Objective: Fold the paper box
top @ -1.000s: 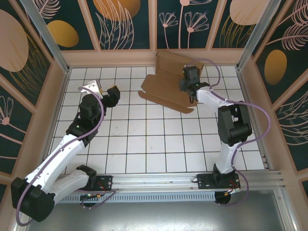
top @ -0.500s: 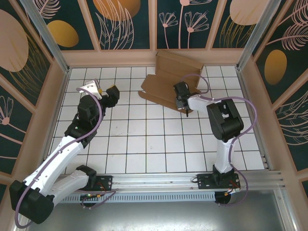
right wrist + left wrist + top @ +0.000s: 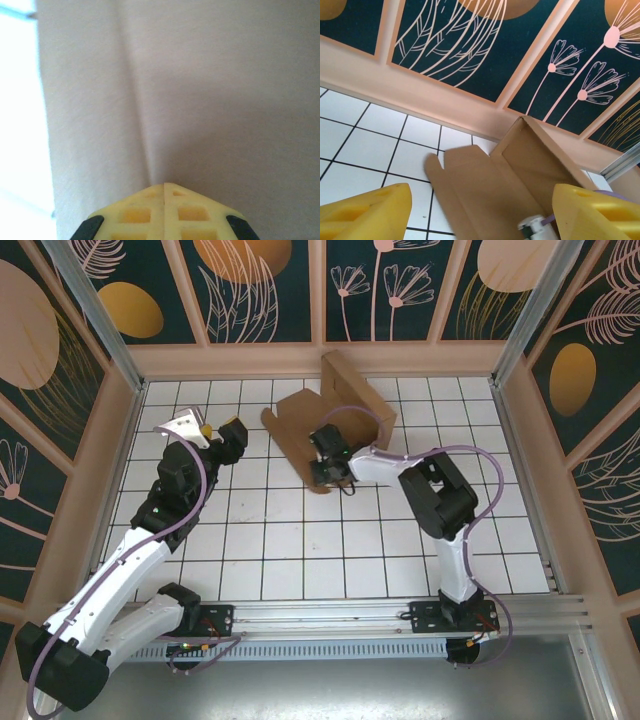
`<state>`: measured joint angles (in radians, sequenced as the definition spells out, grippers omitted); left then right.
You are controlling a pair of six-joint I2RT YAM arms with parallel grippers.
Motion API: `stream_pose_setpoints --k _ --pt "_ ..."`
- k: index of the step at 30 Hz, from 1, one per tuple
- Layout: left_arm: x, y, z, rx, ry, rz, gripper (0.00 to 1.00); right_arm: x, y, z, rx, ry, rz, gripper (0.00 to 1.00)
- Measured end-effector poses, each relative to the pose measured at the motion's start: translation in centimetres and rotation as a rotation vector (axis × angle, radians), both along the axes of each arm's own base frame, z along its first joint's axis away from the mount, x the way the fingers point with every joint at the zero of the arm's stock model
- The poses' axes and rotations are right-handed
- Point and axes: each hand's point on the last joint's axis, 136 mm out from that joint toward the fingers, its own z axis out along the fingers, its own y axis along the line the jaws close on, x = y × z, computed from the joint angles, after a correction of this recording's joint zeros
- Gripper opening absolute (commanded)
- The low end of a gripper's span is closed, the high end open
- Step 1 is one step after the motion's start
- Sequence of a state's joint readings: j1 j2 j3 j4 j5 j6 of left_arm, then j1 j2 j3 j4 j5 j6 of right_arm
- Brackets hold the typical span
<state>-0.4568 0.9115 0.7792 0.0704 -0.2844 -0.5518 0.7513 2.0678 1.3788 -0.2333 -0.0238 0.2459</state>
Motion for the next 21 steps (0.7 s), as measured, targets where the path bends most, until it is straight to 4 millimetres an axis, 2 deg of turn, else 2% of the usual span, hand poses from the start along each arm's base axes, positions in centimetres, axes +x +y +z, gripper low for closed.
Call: stream_pose_setpoints --k 2,4,5,7,9,12,13,16,18,21 --pt "0.0 0.0 0.0 -0.003 0.001 0.001 0.73 -1.9 4.1 1.0 0.092 0.049 0.076 0.05" --pt "0.0 0.1 0.0 -0.005 0.002 0.005 0.73 -3.3 8.4 3.5 0.193 0.076 0.143 0.2" --pt "0.0 0.1 0.0 -0.005 0.003 0.007 0.73 -3.5 9.7 4.8 0.227 0.071 0.161 0.26" --pt "0.0 0.2 -0.1 -0.002 0.005 0.013 0.73 -2.8 11.7 8.9 0.29 0.021 0.189 0.35" --pt "-0.1 0.3 -0.1 -0.003 0.004 0.013 0.73 -1.1 12.2 13.1 0.32 -0.06 0.186 0.41" --pt "-0.1 0.2 0.0 -0.004 0.002 0.012 0.73 1.9 10.4 19.1 0.287 -0.231 0.129 0.61" --pt "-0.1 0.2 0.0 -0.004 0.002 0.012 0.73 2.8 9.2 21.0 0.258 -0.296 0.098 0.63" --pt "-0.2 0.3 0.1 -0.005 0.0 0.012 0.73 5.2 5.3 24.5 0.15 -0.433 0.014 0.65" --pt "-0.2 0.3 0.1 -0.005 -0.001 0.011 0.73 6.8 2.6 25.0 0.073 -0.475 -0.038 0.66" --pt "-0.2 0.2 0.1 -0.006 0.0 0.008 0.74 8.6 -1.1 23.2 -0.051 -0.473 -0.088 0.7"
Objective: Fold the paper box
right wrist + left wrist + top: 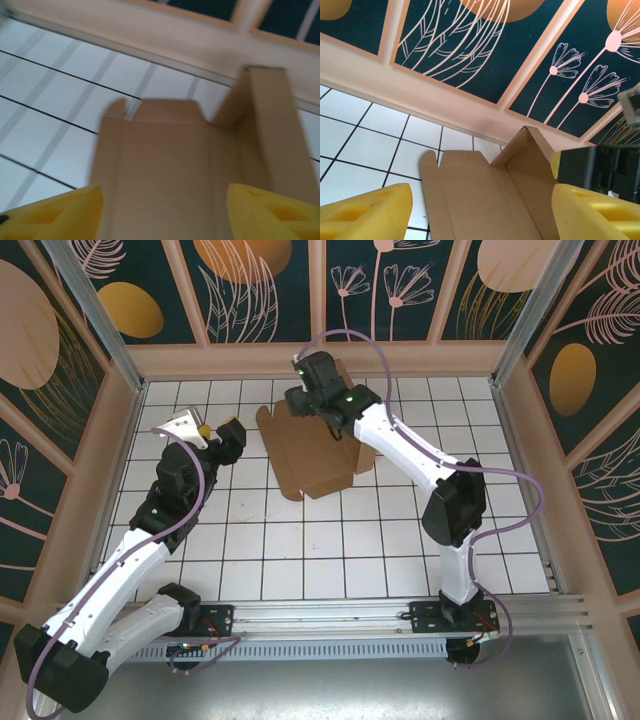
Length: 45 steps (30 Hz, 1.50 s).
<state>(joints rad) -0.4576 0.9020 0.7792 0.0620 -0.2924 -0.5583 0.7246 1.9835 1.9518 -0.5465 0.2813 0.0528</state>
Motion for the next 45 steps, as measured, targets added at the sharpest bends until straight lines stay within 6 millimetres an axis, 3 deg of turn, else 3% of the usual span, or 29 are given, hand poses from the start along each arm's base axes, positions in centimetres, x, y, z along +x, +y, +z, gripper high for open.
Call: stream_pose_setpoints --k 5,10,17,25,31,34,37,40,43,45 --pt "0.0 -0.1 0.0 0.0 0.0 -0.003 0.74 1.5 -4.6 -4.1 -0.142 0.066 -0.085 0.71" --pt "-0.1 -0.2 0.0 0.0 0.0 -0.006 0.73 1.9 -6.8 -6.7 -0.248 0.086 -0.141 0.67" --pt "-0.1 -0.3 0.0 0.0 0.0 -0.009 0.73 2.6 -8.6 -7.5 -0.335 0.072 -0.191 0.59" --pt "-0.1 -0.3 0.0 0.0 0.0 -0.01 0.73 3.7 -11.9 -9.0 -0.398 0.076 -0.265 0.29" --pt "-0.1 -0.3 0.0 0.0 0.0 -0.011 0.73 5.1 -14.6 -9.3 -0.315 0.075 -0.333 0.25" --pt "-0.1 -0.3 0.0 0.0 0.0 -0.011 0.73 5.5 -17.3 -10.2 -0.215 0.118 -0.377 0.22" --pt "-0.1 -0.3 0.0 0.0 0.0 -0.011 0.73 4.5 -19.9 -13.4 -0.138 0.213 -0.417 0.22" --pt "-0.1 -0.4 0.0 0.0 0.0 -0.011 0.73 2.0 -20.8 -17.7 -0.063 0.338 -0.432 0.27" --pt "-0.1 -0.3 0.0 0.0 0.0 -0.011 0.73 -2.4 -18.7 -21.2 0.029 0.468 -0.373 0.39" --pt "-0.1 -0.3 0.0 0.0 0.001 -0.01 0.73 -5.9 -14.4 -21.8 0.092 0.536 -0.258 0.49"
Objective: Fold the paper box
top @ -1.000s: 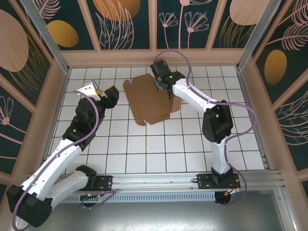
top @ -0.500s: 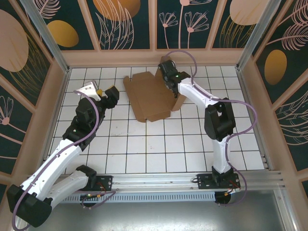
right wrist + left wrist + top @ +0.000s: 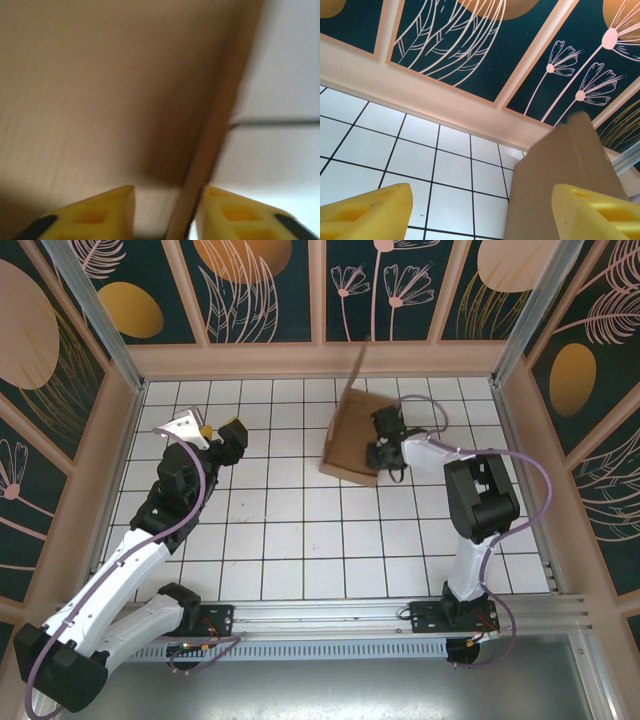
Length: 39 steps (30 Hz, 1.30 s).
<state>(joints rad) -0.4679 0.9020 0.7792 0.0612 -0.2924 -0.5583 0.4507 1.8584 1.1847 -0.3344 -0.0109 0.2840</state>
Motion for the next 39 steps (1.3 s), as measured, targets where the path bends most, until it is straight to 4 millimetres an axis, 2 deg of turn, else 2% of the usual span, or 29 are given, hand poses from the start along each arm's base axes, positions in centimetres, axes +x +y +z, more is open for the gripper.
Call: stream_pose_setpoints --k 3,5,6,8,11,14,17,19,23,25,28,36,39 --pt "0.0 0.0 0.0 0.001 0.002 0.0 0.74 -4.1 7.9 2.1 0.13 -0.007 0.199 0.55" --pt "0.0 0.0 -0.1 0.002 0.003 0.0 0.74 -5.6 10.6 4.1 0.171 -0.047 0.281 0.55" --pt "0.0 0.0 -0.2 0.002 0.005 0.0 0.74 -5.6 10.8 5.1 0.178 -0.079 0.292 0.55" --pt "0.1 0.0 -0.2 0.003 0.006 0.0 0.74 -4.0 9.5 6.9 0.161 -0.148 0.269 0.56" --pt "0.1 -0.1 -0.3 0.005 0.01 0.0 0.74 0.1 6.1 8.9 0.068 -0.26 0.201 0.6" --pt "0.2 -0.1 -0.4 0.006 0.012 0.0 0.74 4.1 4.2 10.4 -0.05 -0.346 0.173 0.65" --pt "0.2 -0.1 -0.5 0.005 0.015 0.0 0.73 7.8 3.9 10.4 -0.146 -0.395 0.19 0.67" --pt "0.2 -0.1 -0.5 0.004 0.016 0.002 0.73 9.2 3.4 8.8 -0.224 -0.392 0.202 0.67" --pt "0.2 0.0 -0.5 0.005 0.016 0.005 0.73 9.7 2.0 4.1 -0.353 -0.319 0.225 0.65" --pt "0.2 -0.1 -0.5 0.005 0.016 0.004 0.73 9.6 1.4 2.9 -0.381 -0.289 0.229 0.64" --pt "0.2 -0.2 -0.6 0.006 0.018 0.0 0.73 9.9 0.4 2.7 -0.396 -0.283 0.211 0.61" --pt "0.6 -0.6 -1.5 0.015 0.045 -0.006 0.73 10.3 -1.2 1.6 -0.412 -0.257 0.184 0.47" --pt "0.6 -0.8 -1.5 0.01 0.046 -0.012 0.73 10.0 -1.5 0.4 -0.419 -0.232 0.185 0.36"
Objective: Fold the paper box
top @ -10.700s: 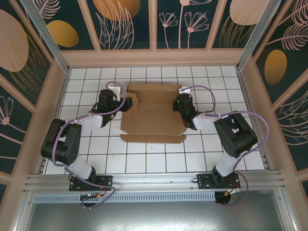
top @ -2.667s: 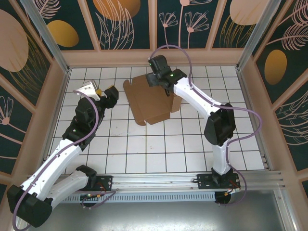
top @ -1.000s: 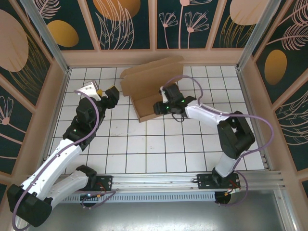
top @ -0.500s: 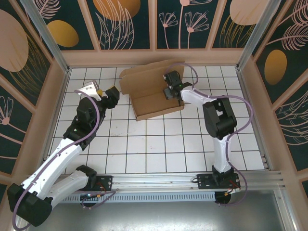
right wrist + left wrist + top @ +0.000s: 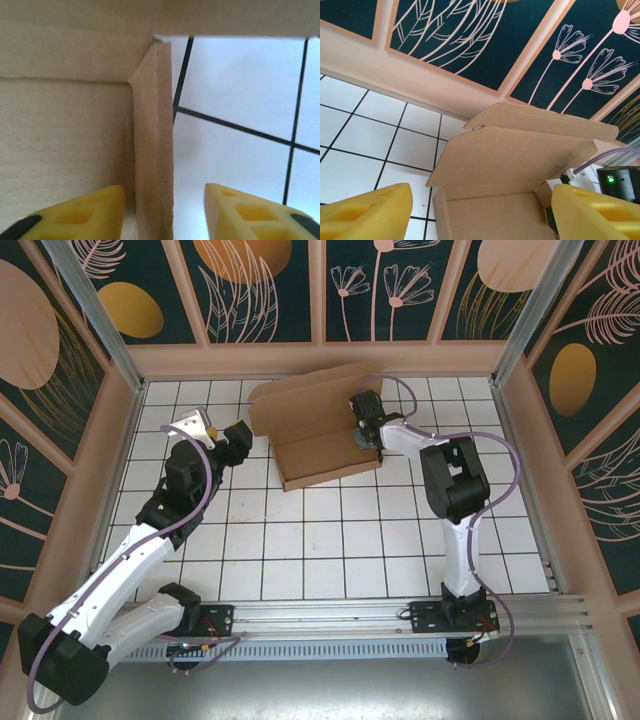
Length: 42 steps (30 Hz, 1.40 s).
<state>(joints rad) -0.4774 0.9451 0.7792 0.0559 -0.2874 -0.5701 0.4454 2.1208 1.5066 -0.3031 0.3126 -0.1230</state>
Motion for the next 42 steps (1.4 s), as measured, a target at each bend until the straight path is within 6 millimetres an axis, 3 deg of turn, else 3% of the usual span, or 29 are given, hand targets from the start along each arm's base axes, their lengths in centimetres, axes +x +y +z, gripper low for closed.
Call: stream_pose_setpoints --k 4,10,15,17,21,26,29,32,34,37,39,42 --pt "0.0 -0.3 -0.1 -0.005 0.005 -0.015 0.73 -0.3 -0.1 -1.3 -0.002 0.024 -0.009 0.21" --pt "0.0 -0.4 -0.2 -0.008 0.007 -0.017 0.73 -0.4 -0.4 -1.1 -0.057 0.0 -0.039 0.09" --pt "0.0 -0.4 -0.2 -0.011 0.008 -0.016 0.74 -0.9 -0.2 -0.7 -0.108 -0.029 -0.079 0.09" --pt "0.0 -0.4 -0.2 -0.012 0.008 -0.016 0.75 -1.0 -0.1 -0.7 -0.104 -0.031 -0.093 0.17" --pt "0.0 -0.4 -0.2 -0.014 0.009 -0.016 0.81 -2.2 -1.0 -2.0 -0.093 -0.015 -0.128 0.43" --pt "0.3 -0.7 -1.2 -0.024 0.033 -0.02 0.85 -5.0 -2.1 -0.5 0.086 0.013 -0.141 0.62" --pt "0.5 -1.0 -2.4 -0.018 0.05 -0.028 0.84 -6.9 -2.3 2.2 0.22 -0.013 -0.124 0.64" --pt "0.8 -1.2 -4.0 0.003 0.076 -0.031 0.85 -7.7 -1.3 7.7 0.367 -0.136 -0.071 0.62" --pt "1.3 -1.3 -5.0 0.018 0.097 -0.027 0.83 -7.8 -0.9 12.3 0.465 -0.26 -0.042 0.62" --pt "2.3 -1.5 -6.7 0.038 0.134 -0.009 0.79 -7.1 -1.0 18.1 0.571 -0.44 0.011 0.52" --pt "3.1 -1.5 -8.3 0.053 0.173 0.015 0.81 -6.6 -1.1 20.0 0.589 -0.522 0.045 0.5" --pt "5.0 -2.5 -9.9 0.117 0.204 0.005 0.8 -5.6 -0.6 20.6 0.542 -0.567 0.108 0.54"
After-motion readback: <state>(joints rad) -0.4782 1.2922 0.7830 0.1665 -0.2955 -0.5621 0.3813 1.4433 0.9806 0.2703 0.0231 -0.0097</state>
